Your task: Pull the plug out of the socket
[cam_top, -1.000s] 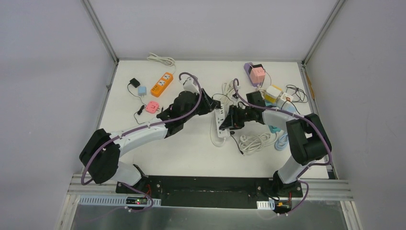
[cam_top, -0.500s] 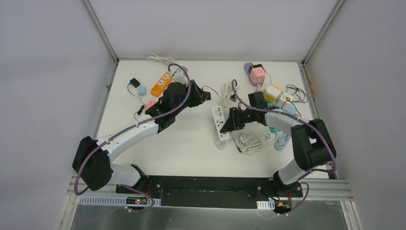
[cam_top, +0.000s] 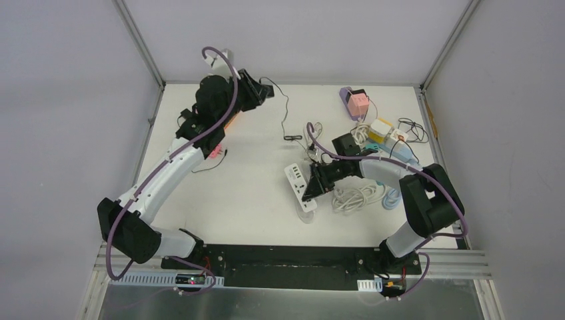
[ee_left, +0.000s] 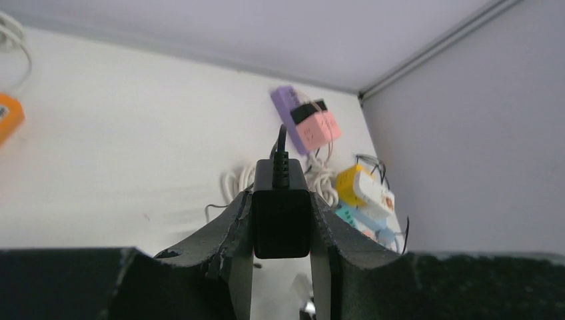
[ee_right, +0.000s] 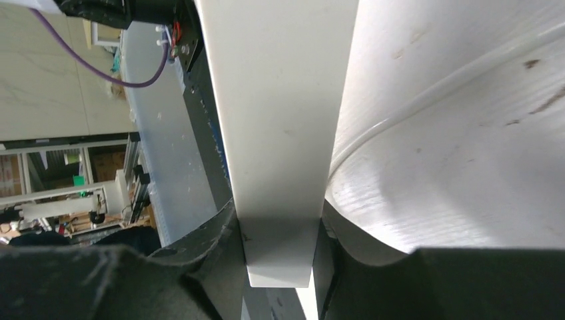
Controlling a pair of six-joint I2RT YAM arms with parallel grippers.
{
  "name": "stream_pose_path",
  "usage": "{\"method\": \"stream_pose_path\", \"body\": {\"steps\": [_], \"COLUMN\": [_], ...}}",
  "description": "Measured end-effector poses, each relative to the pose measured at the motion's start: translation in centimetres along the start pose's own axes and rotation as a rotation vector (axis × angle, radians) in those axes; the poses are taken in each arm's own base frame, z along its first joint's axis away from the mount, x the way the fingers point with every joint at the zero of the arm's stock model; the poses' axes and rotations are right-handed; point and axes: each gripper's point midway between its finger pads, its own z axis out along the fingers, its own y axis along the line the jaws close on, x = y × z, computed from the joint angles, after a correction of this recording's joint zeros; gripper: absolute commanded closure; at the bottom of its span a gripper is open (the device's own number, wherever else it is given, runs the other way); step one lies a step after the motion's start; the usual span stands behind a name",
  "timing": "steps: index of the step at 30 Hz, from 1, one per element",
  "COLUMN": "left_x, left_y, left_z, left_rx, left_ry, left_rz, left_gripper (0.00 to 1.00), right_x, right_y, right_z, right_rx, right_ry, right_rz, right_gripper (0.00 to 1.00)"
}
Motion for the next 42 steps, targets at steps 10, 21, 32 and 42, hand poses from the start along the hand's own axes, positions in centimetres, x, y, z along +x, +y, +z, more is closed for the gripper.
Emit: {"method": "stream_pose_path", "body": {"steps": [10, 21, 32, 42], "left_x": [-13.2, -11.9, 0.3, 3.2], "left_y": [-1.5, 2.6, 17.3, 23.9], "left_z": [-1.4, -10.1, -15.1, -16.1], "left_rx": [0.001, -0.192, -0.601, -0.737], "left_ry": [-0.219, -0.206, 0.040, 0.103], "left_rz": [0.087, 0.222, 0.171, -0.011], "left_gripper": [1.00, 1.00, 1.00, 1.00], "right_x": [0.3, -1.5, -2.3, -2.3], "right_y": [0.5, -6.0, -7.4, -7.4], "right_z": [-0.1, -1.7, -1.3, -1.2], "right_rx": [-0.015, 0.183, 0.222, 0.218], "right_ry": [0.028, -0.077, -0.070, -0.055], "right_rz": [-0.031, 0.190, 0.242, 0.263], "right_gripper": [1.00, 0.98, 0.96, 0.93]}}
